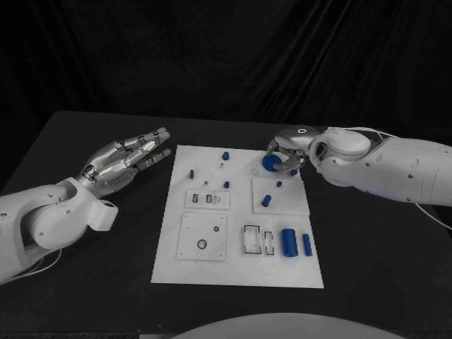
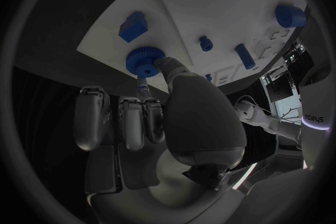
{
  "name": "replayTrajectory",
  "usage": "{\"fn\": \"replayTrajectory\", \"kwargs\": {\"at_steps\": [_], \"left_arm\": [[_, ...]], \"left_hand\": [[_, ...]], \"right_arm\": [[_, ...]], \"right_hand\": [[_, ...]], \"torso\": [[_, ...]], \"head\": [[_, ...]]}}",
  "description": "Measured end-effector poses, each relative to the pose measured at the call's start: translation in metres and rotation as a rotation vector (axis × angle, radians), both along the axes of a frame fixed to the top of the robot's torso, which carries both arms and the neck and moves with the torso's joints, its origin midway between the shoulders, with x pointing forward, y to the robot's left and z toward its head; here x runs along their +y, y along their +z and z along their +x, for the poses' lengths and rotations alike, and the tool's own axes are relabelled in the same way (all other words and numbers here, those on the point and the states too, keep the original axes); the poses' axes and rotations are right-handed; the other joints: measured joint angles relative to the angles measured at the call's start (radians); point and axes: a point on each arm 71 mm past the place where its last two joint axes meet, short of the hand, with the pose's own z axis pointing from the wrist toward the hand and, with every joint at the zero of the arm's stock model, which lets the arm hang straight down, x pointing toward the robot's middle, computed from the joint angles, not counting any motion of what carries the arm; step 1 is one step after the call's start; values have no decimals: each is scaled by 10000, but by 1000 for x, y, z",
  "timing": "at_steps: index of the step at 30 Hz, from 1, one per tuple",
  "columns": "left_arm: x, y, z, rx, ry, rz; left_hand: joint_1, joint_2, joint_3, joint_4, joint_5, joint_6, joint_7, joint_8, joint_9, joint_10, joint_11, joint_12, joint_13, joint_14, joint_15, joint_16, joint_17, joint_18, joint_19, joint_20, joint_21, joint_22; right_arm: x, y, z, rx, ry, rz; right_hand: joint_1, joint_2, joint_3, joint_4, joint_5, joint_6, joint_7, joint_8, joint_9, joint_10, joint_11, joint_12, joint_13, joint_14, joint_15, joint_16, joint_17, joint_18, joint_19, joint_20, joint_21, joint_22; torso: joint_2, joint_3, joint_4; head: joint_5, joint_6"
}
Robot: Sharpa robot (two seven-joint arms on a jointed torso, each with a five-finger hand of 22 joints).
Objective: Assemble the parts on the task board
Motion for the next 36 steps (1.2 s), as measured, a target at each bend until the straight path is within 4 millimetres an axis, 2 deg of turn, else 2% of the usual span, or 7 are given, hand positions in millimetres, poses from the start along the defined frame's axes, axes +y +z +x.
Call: {"fn": "replayTrajectory", "kwargs": {"at_steps": [8,12,18,22,29,36], "left_arm": [[1,0,0,7,-1,4],[1,0,0,12,1,10],[0,0,1,22,-23,14],[-1,-1,1,34,-53,15],[-2,-1,1,54,-101,22],[-5,-1,2,69,-177,17]], "left_hand": [[0,0,0,0,0,0,0,0,0,0,0,0,0,0,0,0,-1,0,0,0,0,0],[0,0,0,0,0,0,0,0,0,0,0,0,-1,0,0,0,-1,0,0,0,0,0],[0,0,0,0,0,0,0,0,0,0,0,0,-1,0,0,0,-1,0,0,0,0,0],[0,0,0,0,0,0,0,0,0,0,0,0,-2,0,0,0,-2,1,0,0,0,-1],[0,0,27,-28,0,0,0,0,0,0,0,0,-2,38,37,0,-2,0,0,0,0,0],[0,0,27,-27,0,0,0,0,-1,0,0,0,-2,37,37,0,6,0,0,0,0,-1]], "right_arm": [[7,1,-4,-9,233,107],[16,10,-5,-153,496,216],[40,27,-6,-452,1088,445],[57,32,-6,-529,1446,535],[84,34,-4,-545,1981,610],[105,34,0,-499,2338,565]], "right_hand": [[-6,5,16,-41,35,-38,-38,0,-5,0,0,0,-1,0,0,0,0,0,0,0,-39,-1],[-68,64,46,-10,34,-38,-39,0,-5,0,0,0,-1,0,0,0,0,0,0,0,-39,-1],[-101,90,47,-9,-83,-74,-74,0,-5,0,0,0,-1,0,0,0,-1,0,0,0,1,-1],[-101,89,72,-35,-122,-74,-75,0,-5,0,0,0,0,0,0,0,-1,0,0,0,1,7],[-102,88,72,-35,-199,-91,-91,1,-5,0,0,0,6,0,0,0,-1,0,0,0,1,7],[-102,86,127,-35,-321,-168,-166,47,-5,0,0,0,6,0,0,0,-1,0,1,0,1,6]], "torso": [[1,0,-8],[1,-2,-7],[1,-6,5],[1,-10,6],[18,-13,9],[17,-18,43]], "head": [[35,5],[39,-10],[8,-46],[4,-72],[19,-75],[-56,-80]]}}
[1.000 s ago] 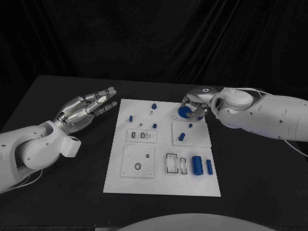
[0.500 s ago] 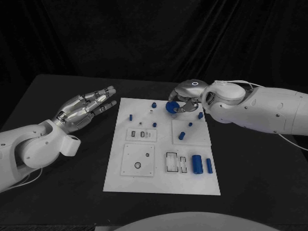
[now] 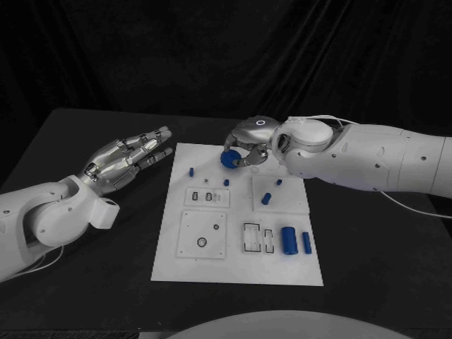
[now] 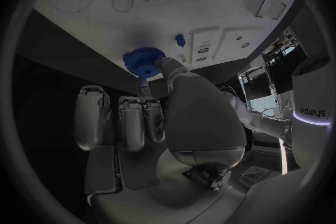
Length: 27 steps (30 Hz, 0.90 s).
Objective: Assemble the parts on the task board
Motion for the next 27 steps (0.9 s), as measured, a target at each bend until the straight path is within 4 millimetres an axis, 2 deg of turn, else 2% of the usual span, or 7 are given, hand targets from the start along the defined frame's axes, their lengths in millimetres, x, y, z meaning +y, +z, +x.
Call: {"fn": "replayTrajectory", "kwargs": {"at_steps": [12,20,21,22,23,25,27], "left_arm": [[-1,0,1,16,-77,-16],[-2,0,1,23,-105,-26],[-2,0,1,24,-107,-27],[-2,0,1,24,-108,-27],[-2,0,1,24,-110,-27],[-2,0,1,25,-118,-30],[-2,-1,1,27,-127,-33]], "left_hand": [[0,0,28,29,0,0,0,0,0,0,0,0,0,-1,0,0,-2,0,0,0,0,0],[0,0,28,28,0,0,0,0,0,0,0,0,-1,-1,-1,0,-3,0,0,0,0,0],[28,-28,45,12,0,0,0,0,0,0,0,0,-1,-1,-1,0,-3,0,0,0,0,0],[28,-28,57,0,0,0,0,0,0,0,0,0,0,-1,0,0,-3,0,0,0,0,0],[39,-39,57,0,0,0,0,0,0,0,0,0,-1,-1,-1,0,-3,-1,0,0,0,0],[38,-39,57,0,0,0,0,0,0,0,0,0,-1,-1,-1,0,-3,0,0,0,0,0],[38,-39,56,0,0,0,0,0,0,0,0,0,-1,-1,-1,0,-3,-1,0,0,0,0]], "right_arm": [[16,-3,7,160,208,-227],[18,-6,9,292,196,-354],[18,-7,10,310,191,-373],[18,-7,10,325,187,-387],[18,-7,10,335,186,-396],[18,-8,10,366,185,-420],[18,-8,10,403,189,-444]], "right_hand": [[-70,-10,138,-84,-179,-361,49,661,0,0,0,0,-2,0,0,0,0,0,-71,71,-198,-1],[-136,-25,320,-98,-265,-672,36,820,1,0,0,0,-3,0,0,0,0,-1,-174,104,-350,-2],[-167,-46,383,-95,-305,-828,34,700,200,0,0,0,-3,0,0,0,0,-1,-179,107,-350,-2],[-238,-23,415,-84,-346,-956,42,515,1125,0,0,0,-3,0,0,0,0,0,-178,108,-345,-2],[-268,5,476,-82,-400,-1115,36,341,1375,0,0,0,-3,0,0,0,0,0,-128,107,-269,-2],[-330,16,550,-105,-538,-1403,-11,-36,1510,-2,-7,0,-3,0,0,0,0,-1,-12,84,-124,-3],[-385,-40,612,-141,-653,-1640,-72,-396,1213,0,-111,0,-3,0,0,0,0,-1,-15,87,-111,-3]], "torso": [[-12,3,-1],[-12,4,-17],[-12,5,-20],[-12,5,-22],[-13,6,-22],[-13,10,-24],[-13,12,-28]], "head": [[12,-26],[27,-23],[29,-31],[30,-38],[30,-41],[30,-49],[32,-58]]}}
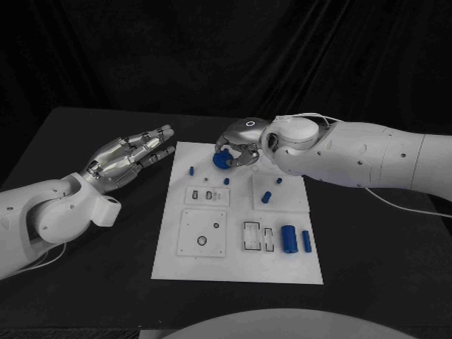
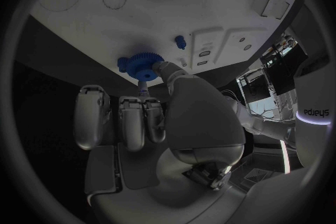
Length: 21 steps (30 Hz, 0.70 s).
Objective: Assemble the parts on the task board
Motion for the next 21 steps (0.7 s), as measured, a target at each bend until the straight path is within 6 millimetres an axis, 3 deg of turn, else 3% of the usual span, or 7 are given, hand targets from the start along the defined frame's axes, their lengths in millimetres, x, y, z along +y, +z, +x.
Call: {"fn": "replayTrajectory", "kwargs": {"at_steps": [5,9,14,21], "left_arm": [[0,0,0,3,-19,-6],[-1,0,0,8,-35,-12],[0,0,0,12,-47,-17],[0,-1,1,18,-50,-14]], "left_hand": [[0,0,29,-29,0,0,0,0,0,0,0,0,0,0,0,0,-1,0,0,0,0,0],[0,0,28,-29,0,0,0,0,0,0,0,0,0,0,0,0,-1,0,0,0,0,0],[0,0,56,-1,0,0,0,0,0,-38,36,0,0,0,-1,0,10,0,0,0,0,0],[0,0,59,-5,0,0,0,0,0,-38,36,0,0,0,-1,0,10,1,0,0,0,0]], "right_arm": [[1,-1,0,45,29,-25],[3,-1,-1,58,65,-20],[3,-1,-1,63,91,-17],[3,-1,-1,65,92,-17]], "right_hand": [[-35,-37,39,-39,-272,-592,-184,-516,-620,0,-106,0,0,0,0,0,0,1,13,-57,0,0],[-35,-37,38,-39,-426,-1060,-258,-535,-961,0,-178,0,-1,0,-72,0,0,1,-2,-71,-57,-1],[-35,-37,38,-39,-619,-1216,-347,-573,-1159,0,-177,0,-1,0,-72,0,0,0,-38,-107,-123,-1],[-117,-10,-34,-111,-1124,-1484,-258,-572,-1487,1,-248,0,-1,6,-136,0,7,14,-146,-214,-375,-2]], "torso": [[0,4,-7],[0,5,-13],[2,6,-14],[4,8,-22]], "head": [[8,-22],[8,-31],[0,-53],[22,-75]]}}
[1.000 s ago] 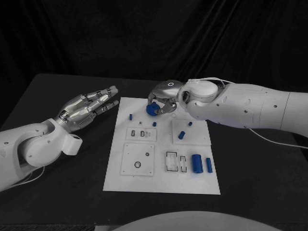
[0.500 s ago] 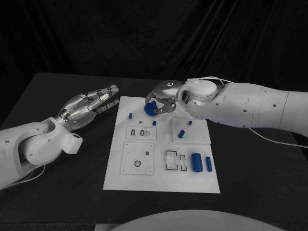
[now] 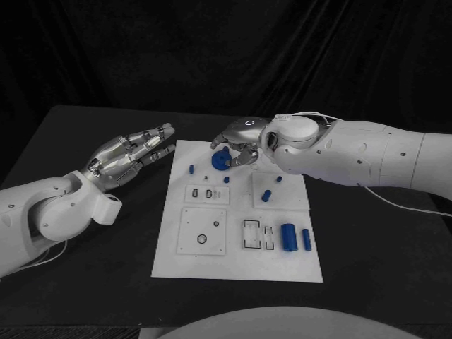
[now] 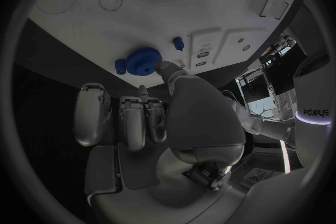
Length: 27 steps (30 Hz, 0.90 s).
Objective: Assemble the parts on the task board
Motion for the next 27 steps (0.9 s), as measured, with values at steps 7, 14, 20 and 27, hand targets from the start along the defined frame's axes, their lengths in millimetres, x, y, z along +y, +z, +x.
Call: {"fn": "replayTrajectory", "kwargs": {"at_steps": [7,14,20,27], "left_arm": [[0,0,0,9,-9,-2],[2,0,0,17,9,9],[1,-1,0,24,-5,9],[1,-1,0,29,-14,10]], "left_hand": [[0,0,38,-37,0,0,0,0,0,0,0,0,0,0,0,0,-1,-1,0,0,0,0],[0,0,37,-37,0,0,0,0,0,0,0,0,0,0,0,0,-2,-1,0,0,0,0],[0,0,65,-64,0,0,0,0,0,1,0,0,0,0,0,40,-2,-1,0,0,0,0],[0,0,65,-64,0,0,0,0,0,1,0,0,0,0,0,40,-3,-1,0,0,0,0]], "right_arm": [[-10,0,1,-53,-150,20],[-19,0,1,-52,-310,-10],[-20,-3,0,65,-346,-76],[-22,-9,0,257,-412,-195]], "right_hand": [[-89,89,-181,18,-696,740,84,121,4,0,0,0,-1,0,0,0,1,147,-54,54,-97,0],[-156,157,-294,71,-1160,1346,159,272,40,-2,77,0,-1,0,0,0,0,146,-90,90,-175,-1],[-155,157,-334,31,-949,1306,119,210,-82,-2,77,0,-1,0,0,0,-1,145,-90,90,-271,-1],[-99,214,-316,13,-772,1310,125,192,-139,-2,76,0,-2,0,1,0,-2,144,-90,90,-291,-2]], "torso": [[1,0,2],[-1,0,2],[-8,-1,-6],[-8,-2,-24]], "head": [[3,39],[-22,78],[-12,40],[-15,8]]}}
